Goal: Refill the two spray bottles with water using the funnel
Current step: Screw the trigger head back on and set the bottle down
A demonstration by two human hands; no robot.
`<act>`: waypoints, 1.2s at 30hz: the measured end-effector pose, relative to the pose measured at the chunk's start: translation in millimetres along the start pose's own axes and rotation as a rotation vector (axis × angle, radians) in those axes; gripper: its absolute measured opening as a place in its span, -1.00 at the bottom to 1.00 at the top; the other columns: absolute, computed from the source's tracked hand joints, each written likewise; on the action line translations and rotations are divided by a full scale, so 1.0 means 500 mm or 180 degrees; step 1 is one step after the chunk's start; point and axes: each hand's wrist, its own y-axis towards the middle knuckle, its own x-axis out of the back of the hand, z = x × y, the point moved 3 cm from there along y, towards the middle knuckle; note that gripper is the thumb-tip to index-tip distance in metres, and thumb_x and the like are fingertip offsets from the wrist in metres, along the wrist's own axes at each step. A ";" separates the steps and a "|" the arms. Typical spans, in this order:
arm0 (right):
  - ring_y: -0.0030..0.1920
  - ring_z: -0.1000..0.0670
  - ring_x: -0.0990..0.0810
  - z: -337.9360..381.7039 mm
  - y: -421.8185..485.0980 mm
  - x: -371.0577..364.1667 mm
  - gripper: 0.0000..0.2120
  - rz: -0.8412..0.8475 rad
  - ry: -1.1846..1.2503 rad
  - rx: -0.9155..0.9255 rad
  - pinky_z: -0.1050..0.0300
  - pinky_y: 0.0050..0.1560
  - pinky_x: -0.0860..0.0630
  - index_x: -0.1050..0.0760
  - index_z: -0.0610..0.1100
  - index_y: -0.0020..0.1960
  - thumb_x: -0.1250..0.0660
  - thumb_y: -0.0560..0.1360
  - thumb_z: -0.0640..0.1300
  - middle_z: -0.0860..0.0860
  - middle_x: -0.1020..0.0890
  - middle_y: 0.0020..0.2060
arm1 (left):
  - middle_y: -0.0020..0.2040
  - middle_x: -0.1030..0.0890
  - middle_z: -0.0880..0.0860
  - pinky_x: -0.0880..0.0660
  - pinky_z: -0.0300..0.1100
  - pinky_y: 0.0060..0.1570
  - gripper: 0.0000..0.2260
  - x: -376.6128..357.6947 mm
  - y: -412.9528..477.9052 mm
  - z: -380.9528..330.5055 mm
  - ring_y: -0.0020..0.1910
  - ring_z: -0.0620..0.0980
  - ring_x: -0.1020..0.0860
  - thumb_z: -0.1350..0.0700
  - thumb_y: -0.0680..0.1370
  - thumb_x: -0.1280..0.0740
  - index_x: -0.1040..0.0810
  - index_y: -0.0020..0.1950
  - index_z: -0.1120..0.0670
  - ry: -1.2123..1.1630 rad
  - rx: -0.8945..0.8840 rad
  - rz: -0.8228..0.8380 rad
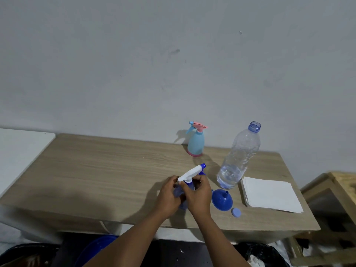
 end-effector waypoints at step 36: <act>-0.14 0.06 -0.60 0.035 0.054 0.006 -0.84 0.0394 -0.0186 0.0600 0.16 -0.11 -0.55 -0.42 -0.05 0.19 -0.25 0.63 -0.20 0.06 -0.55 -0.09 | 0.50 0.49 -0.08 0.39 0.37 0.36 -0.03 0.121 -0.051 0.205 0.46 0.11 0.51 -0.52 0.40 -0.11 0.39 0.53 -0.12 0.2989 0.1407 0.1255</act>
